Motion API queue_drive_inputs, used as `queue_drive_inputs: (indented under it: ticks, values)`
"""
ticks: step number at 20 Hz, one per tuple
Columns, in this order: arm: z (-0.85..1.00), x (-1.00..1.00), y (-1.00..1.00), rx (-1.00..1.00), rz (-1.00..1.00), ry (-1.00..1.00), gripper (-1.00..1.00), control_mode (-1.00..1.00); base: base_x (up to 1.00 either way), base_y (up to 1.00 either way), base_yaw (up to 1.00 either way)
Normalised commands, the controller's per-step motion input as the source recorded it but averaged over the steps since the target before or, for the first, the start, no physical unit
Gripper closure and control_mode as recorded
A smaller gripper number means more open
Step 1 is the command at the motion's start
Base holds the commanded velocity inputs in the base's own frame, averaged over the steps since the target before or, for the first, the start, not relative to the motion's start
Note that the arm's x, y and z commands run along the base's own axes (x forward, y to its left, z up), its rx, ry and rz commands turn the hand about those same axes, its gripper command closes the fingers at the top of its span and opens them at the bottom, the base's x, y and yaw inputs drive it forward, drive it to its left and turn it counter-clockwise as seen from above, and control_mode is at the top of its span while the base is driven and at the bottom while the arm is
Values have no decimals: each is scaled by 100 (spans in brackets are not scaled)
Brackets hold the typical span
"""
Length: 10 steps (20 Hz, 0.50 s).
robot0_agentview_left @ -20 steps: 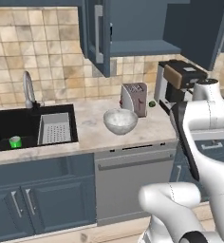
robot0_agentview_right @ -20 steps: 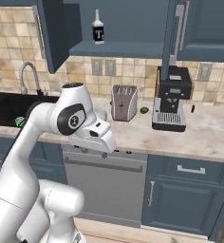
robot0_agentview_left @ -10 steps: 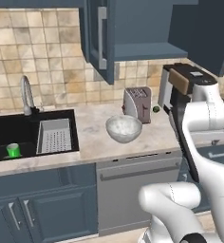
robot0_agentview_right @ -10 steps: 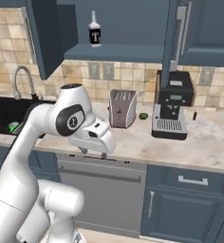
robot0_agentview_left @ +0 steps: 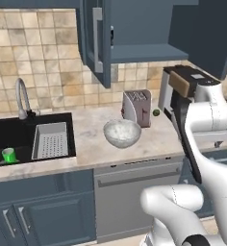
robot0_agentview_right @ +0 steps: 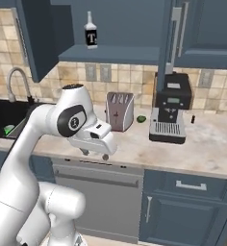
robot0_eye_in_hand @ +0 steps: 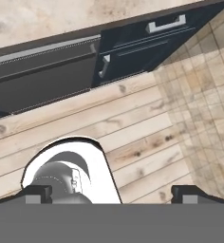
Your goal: Pick the mug and place it in the sink. Pick the bowl and place it in the open cabinet and then close the cabinet.
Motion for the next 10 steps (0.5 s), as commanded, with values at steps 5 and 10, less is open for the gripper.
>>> queue_drive_inputs:
  ticks: [5, 10]
  values:
    - [0, 0, 0, 0, 0, 0, -100, 100, 42, 0, 3]
    - [0, 0, 0, 0, 0, 0, -100, 100, 79, 0, 6]
